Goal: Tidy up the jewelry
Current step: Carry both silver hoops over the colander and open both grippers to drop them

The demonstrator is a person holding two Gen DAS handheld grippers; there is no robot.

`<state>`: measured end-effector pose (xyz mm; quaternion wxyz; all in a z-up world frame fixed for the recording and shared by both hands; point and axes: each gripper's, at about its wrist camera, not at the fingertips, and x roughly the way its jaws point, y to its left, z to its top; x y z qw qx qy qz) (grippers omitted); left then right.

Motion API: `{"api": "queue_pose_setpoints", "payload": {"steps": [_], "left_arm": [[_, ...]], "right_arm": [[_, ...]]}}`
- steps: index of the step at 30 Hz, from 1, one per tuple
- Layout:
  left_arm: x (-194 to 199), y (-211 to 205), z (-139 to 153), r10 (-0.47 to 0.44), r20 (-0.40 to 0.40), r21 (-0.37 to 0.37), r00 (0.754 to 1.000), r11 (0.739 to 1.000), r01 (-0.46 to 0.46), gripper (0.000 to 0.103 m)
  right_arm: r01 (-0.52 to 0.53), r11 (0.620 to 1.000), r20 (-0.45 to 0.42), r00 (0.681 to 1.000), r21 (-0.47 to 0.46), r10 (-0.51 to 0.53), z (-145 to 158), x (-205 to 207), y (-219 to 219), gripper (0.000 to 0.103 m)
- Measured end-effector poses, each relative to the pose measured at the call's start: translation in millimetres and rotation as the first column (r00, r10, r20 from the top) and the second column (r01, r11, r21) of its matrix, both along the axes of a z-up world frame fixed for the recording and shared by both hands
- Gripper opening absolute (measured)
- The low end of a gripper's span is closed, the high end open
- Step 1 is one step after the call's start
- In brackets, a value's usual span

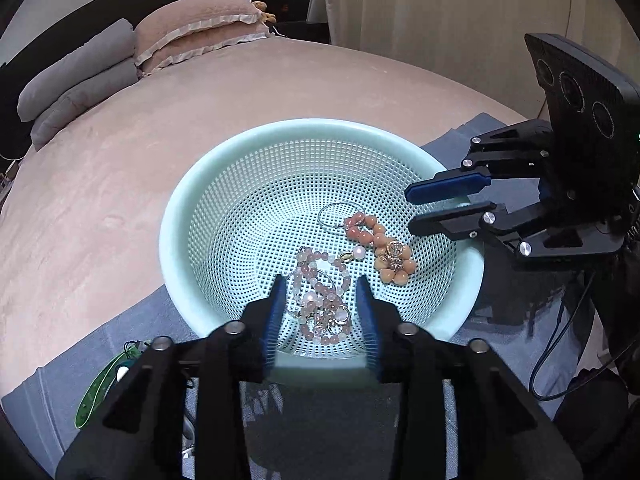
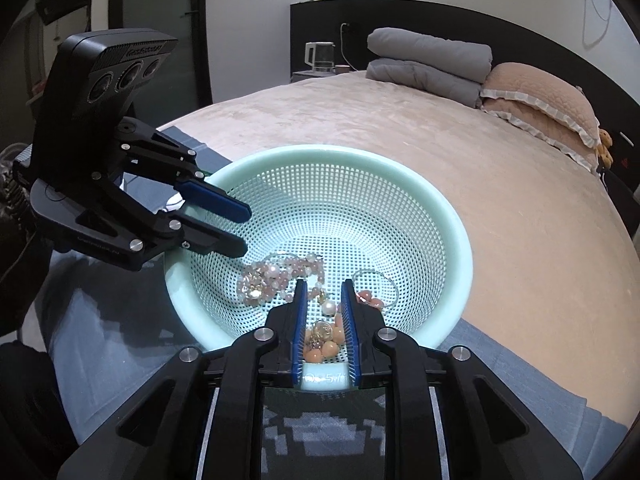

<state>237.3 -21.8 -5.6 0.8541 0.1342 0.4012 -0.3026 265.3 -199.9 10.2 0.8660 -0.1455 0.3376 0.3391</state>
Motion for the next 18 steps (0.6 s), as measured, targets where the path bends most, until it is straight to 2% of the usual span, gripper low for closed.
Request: {"api": "queue_pose_setpoints", "payload": {"steps": [2, 7, 9, 10, 12, 14, 18], "left_arm": [[-2, 1, 2, 0.006, 0.004, -0.009, 1.0, 1.0, -0.006, 0.055], [-12, 2, 7, 0.035, 0.044, -0.003, 0.998, 0.999, -0.035, 0.073], [-17, 4, 11, 0.065, 0.072, 0.002, 0.995, 0.998, -0.065, 0.077], [-19, 5, 12, 0.079, 0.08, -0.003, 0.994, 0.997, -0.079, 0.084], [-24, 10, 16, 0.117, 0.091, -0.015, 0.989, 0.993, -0.116, 0.092], [-30, 14, 20, 0.145, 0.1, -0.028, 0.984, 0.989, -0.143, 0.093], [-40, 24, 30, 0.223, 0.124, -0.043, 0.967, 0.975, -0.219, 0.097]], "right_arm": [[0.005, 1.0, 0.007, 1.0, -0.005, -0.005, 2, -2, 0, 0.032], [0.032, 0.999, 0.037, 0.999, -0.001, -0.032, 10, -7, -1, 0.049], [0.055, 0.998, 0.047, 0.997, -0.002, -0.055, 13, -9, -3, 0.06], [0.067, 0.998, 0.053, 0.996, -0.002, -0.067, 14, -9, -4, 0.063], [0.097, 0.995, 0.071, 0.993, 0.001, -0.097, 18, -12, -6, 0.076], [0.117, 0.993, 0.083, 0.99, 0.005, -0.117, 23, -15, -7, 0.084], [0.15, 0.988, 0.09, 0.984, 0.027, -0.151, 33, -21, -9, 0.085]]}}
